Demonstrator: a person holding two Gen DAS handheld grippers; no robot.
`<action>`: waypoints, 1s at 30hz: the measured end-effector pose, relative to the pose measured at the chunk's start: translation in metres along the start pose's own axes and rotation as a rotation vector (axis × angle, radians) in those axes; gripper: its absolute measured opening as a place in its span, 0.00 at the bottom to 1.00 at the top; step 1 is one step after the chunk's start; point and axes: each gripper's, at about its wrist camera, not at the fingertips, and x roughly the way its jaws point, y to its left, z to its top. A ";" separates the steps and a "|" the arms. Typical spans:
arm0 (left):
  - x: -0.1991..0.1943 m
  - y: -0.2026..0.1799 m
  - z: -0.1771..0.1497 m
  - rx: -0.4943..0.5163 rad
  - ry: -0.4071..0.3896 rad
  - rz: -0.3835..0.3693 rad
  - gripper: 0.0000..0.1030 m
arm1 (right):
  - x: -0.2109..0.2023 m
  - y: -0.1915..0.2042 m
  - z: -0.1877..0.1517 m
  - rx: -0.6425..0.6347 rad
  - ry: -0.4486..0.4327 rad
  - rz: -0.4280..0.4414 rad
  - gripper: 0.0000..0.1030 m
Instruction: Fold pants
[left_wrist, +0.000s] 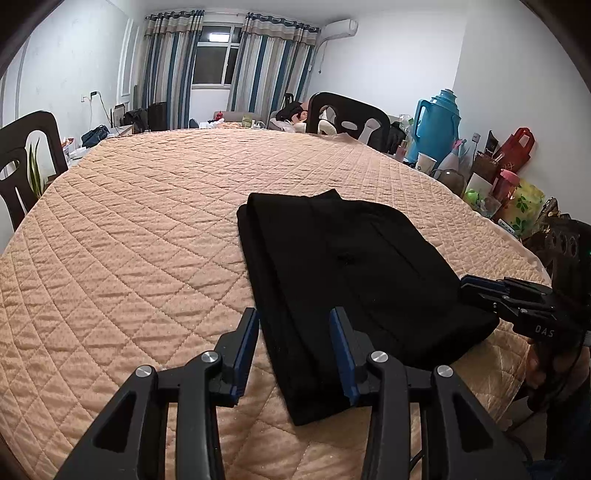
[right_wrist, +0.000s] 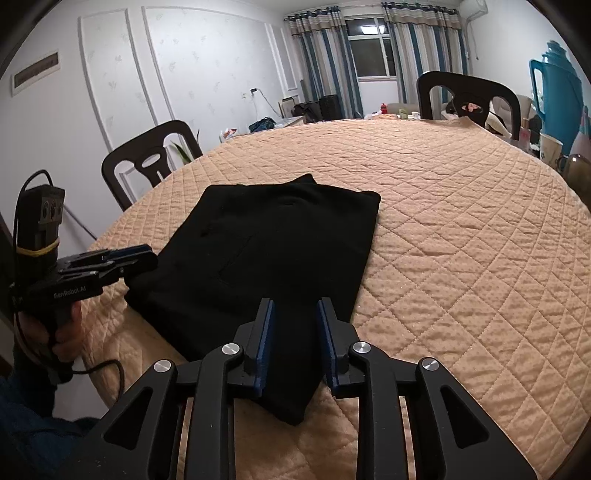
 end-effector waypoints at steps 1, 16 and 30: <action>0.000 0.000 -0.002 -0.005 -0.002 -0.001 0.42 | 0.000 0.001 -0.001 -0.007 -0.001 -0.003 0.25; 0.032 0.045 0.024 -0.263 0.100 -0.164 0.58 | 0.027 -0.058 0.018 0.326 0.060 0.156 0.46; 0.039 0.034 0.019 -0.335 0.101 -0.182 0.50 | 0.049 -0.048 0.032 0.361 0.089 0.210 0.24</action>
